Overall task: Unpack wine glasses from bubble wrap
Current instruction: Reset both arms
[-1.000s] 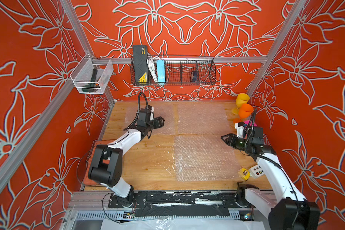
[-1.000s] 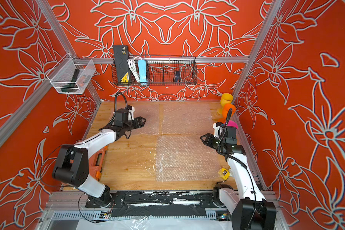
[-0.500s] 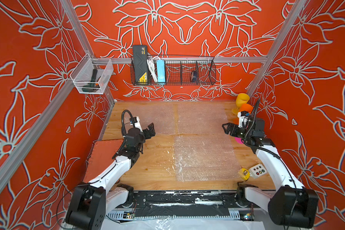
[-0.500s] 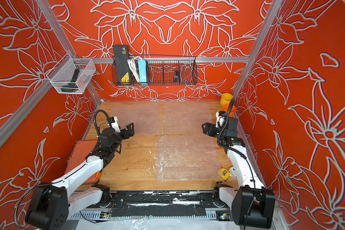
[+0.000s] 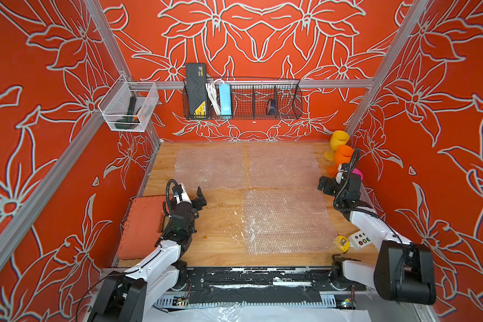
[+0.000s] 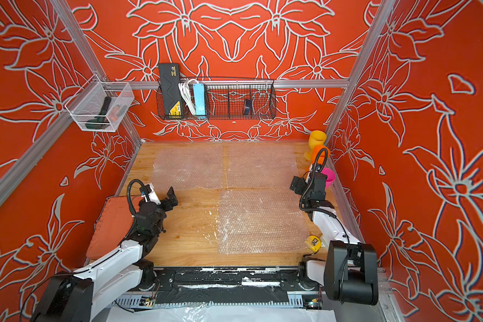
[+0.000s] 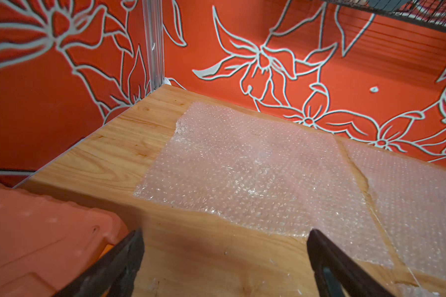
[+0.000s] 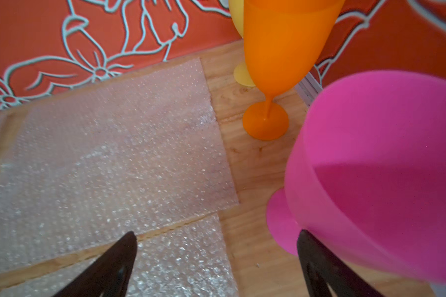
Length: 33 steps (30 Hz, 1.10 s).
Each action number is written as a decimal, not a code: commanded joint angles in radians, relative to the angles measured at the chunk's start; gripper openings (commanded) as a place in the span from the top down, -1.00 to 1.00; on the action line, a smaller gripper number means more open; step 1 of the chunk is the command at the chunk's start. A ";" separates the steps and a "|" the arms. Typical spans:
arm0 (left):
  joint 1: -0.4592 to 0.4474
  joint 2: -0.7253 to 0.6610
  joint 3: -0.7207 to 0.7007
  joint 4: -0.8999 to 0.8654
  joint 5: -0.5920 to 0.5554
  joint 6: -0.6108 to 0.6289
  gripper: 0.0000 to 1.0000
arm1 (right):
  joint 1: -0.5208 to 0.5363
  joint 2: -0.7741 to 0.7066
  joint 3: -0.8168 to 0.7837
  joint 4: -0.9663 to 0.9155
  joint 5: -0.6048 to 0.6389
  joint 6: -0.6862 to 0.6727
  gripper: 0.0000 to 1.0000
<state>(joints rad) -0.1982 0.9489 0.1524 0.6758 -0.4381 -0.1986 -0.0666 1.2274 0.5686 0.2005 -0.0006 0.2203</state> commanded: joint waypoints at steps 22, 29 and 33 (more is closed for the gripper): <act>0.033 0.369 -0.093 0.585 0.270 0.305 -0.95 | 0.005 0.044 -0.263 0.508 -0.140 -0.204 -0.95; 0.050 0.390 -0.135 0.664 0.312 0.300 -0.95 | 0.012 0.143 -0.283 0.632 -0.175 -0.232 -0.95; 0.060 0.392 -0.122 0.641 0.330 0.295 -0.95 | 0.017 0.179 -0.263 0.623 -0.218 -0.255 -0.95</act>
<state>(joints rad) -0.1482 1.3342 0.0235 1.2736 -0.1421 0.0856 -0.0586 1.3983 0.2966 0.7841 -0.1726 0.0078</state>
